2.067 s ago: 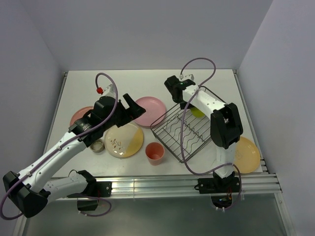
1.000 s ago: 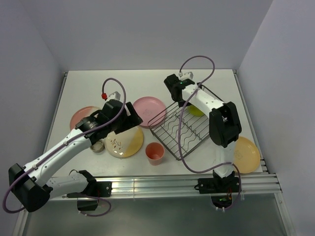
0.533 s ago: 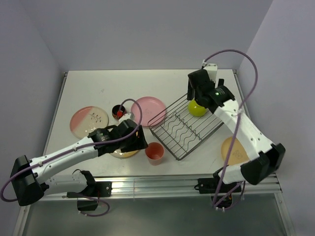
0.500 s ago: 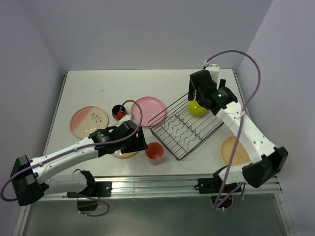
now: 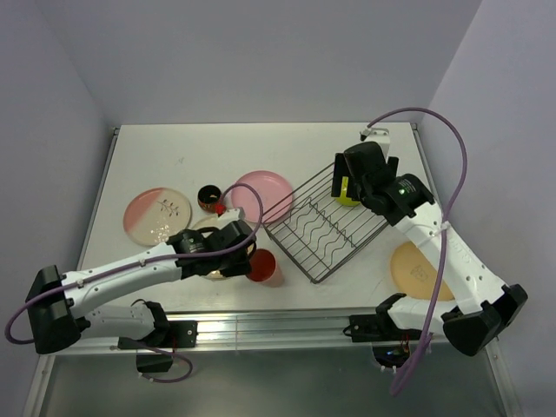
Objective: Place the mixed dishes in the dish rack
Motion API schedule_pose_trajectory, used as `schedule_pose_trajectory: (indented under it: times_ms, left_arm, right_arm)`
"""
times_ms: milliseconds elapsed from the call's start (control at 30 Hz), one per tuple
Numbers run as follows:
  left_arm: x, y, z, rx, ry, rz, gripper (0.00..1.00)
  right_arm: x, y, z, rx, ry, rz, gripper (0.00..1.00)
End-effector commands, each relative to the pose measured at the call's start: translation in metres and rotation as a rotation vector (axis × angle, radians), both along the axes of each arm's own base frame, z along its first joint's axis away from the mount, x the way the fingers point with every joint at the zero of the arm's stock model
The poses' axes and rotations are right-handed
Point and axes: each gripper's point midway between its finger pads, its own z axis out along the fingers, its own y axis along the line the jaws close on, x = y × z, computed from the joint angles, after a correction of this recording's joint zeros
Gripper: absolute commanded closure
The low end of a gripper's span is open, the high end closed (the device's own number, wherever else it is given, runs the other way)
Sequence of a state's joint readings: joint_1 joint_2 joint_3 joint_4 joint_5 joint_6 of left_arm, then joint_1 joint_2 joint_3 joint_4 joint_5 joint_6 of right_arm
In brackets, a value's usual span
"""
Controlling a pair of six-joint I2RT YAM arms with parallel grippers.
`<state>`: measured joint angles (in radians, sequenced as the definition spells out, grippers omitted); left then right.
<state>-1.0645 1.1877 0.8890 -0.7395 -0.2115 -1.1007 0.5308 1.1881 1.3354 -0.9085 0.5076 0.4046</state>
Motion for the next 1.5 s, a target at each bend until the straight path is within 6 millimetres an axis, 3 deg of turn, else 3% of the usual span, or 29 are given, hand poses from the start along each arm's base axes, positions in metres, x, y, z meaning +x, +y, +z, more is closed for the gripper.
schedule_pose_trajectory:
  times_ms: [0, 133, 267, 367, 400, 433, 467, 500, 533, 567, 600, 633, 700, 733, 800, 900, 967, 1000, 1033, 1100, 1133, 1167, 1467]
  left_arm:
    - [0.013, 0.012, 0.066, -0.045, -0.129, 0.046, 1.0]
    - [0.012, 0.03, 0.127, -0.101, -0.215, 0.042, 1.0]
    - [0.002, 0.031, 0.212, -0.326, -0.364, -0.048, 1.0]
    - [-0.002, 0.022, 0.252, -0.488, -0.473, -0.114, 1.0]
    - [-0.008, 0.015, 0.258, -0.539, -0.48, -0.159, 1.0]
    - [-0.01, 0.008, 0.252, -0.556, -0.487, -0.189, 1.0]
    - [-0.011, 0.003, 0.274, -0.648, -0.551, -0.207, 1.0]
    - [-0.012, 0.001, 0.277, -0.671, -0.578, -0.229, 1.0]
    - [-0.015, -0.006, 0.268, -0.682, -0.582, -0.272, 1.0]
    - [-0.019, -0.005, 0.292, -0.776, -0.659, -0.289, 1.0]
    - [-0.02, -0.005, 0.296, -0.796, -0.701, -0.309, 1.0]
    - [-0.022, -0.009, 0.287, -0.807, -0.712, -0.337, 1.0]
    - [-0.029, -0.001, 0.313, -0.901, -0.832, -0.353, 1.0]
    - [-0.029, -0.001, 0.31, -0.91, -0.85, -0.363, 1.0]
    - [-0.036, 0.004, 0.327, -0.97, -0.936, -0.386, 1.0]
    - [-0.048, 0.005, 0.342, -1.016, -0.997, -0.459, 1.0]
    - [-0.058, 0.004, 0.354, -1.054, -1.035, -0.514, 1.0]
    - [-0.062, 0.004, 0.36, -1.069, -1.049, -0.532, 1.0]
    - [-0.065, 0.004, 0.366, -1.084, -1.069, -0.547, 1.0]
    - [-0.067, 0.001, 0.371, -1.093, -1.08, -0.574, 1.0]
    - [-0.068, 0.001, 0.373, -1.097, -1.086, -0.576, 1.0]
    - [-0.065, -0.003, 0.372, -1.089, -1.083, -0.58, 1.0]
    - [-0.063, -0.015, 0.374, -1.091, -1.104, -0.608, 1.0]
  right_arm:
    - [-0.014, 0.009, 0.008, 0.075, -0.009, 0.061, 0.01]
    - [-0.025, 0.03, 0.016, 0.17, -0.008, 0.179, 0.0]
    - [-0.04, 0.066, 0.035, 0.326, -0.012, 0.361, 0.0]
    - [-0.048, 0.083, 0.052, 0.428, -0.032, 0.462, 0.0]
    - [-0.057, 0.095, 0.062, 0.493, -0.036, 0.539, 0.0]
    - [-0.06, 0.1, 0.067, 0.531, -0.04, 0.563, 0.0]
    - [-0.063, 0.104, 0.072, 0.561, -0.044, 0.589, 0.0]
    - [-0.064, 0.105, 0.082, 0.595, -0.074, 0.608, 0.0]
    - [-0.074, 0.113, 0.09, 0.659, -0.061, 0.665, 0.0]
    - [-0.077, 0.115, 0.093, 0.69, -0.06, 0.685, 0.0]
    - [-0.074, 0.113, 0.102, 0.724, -0.089, 0.686, 0.0]
    - [-0.084, 0.118, 0.106, 0.793, -0.065, 0.723, 0.0]
    - [-0.086, 0.119, 0.119, 0.861, -0.09, 0.758, 0.0]
    - [-0.083, 0.115, 0.12, 0.912, -0.081, 0.727, 0.0]
    - [-0.09, 0.118, 0.136, 1.011, -0.083, 0.785, 0.0]
    - [-0.096, 0.121, 0.149, 1.143, -0.058, 0.869, 0.0]
    - [-0.098, 0.125, 0.143, 1.202, -0.016, 0.9, 0.0]
    - [-0.107, 0.127, 0.156, 1.243, -0.025, 0.967, 0.0]
    - [-0.109, 0.128, 0.149, 1.275, 0.001, 0.978, 0.0]
    - [-0.124, 0.128, 0.165, 1.324, -0.023, 1.073, 0.0]
    - [-0.125, 0.129, 0.16, 1.349, -0.002, 1.076, 0.0]
    - [-0.131, 0.128, 0.168, 1.34, -0.05, 1.133, 0.0]
    - [-0.168, 0.121, 0.203, 1.386, -0.088, 1.213, 0.0]
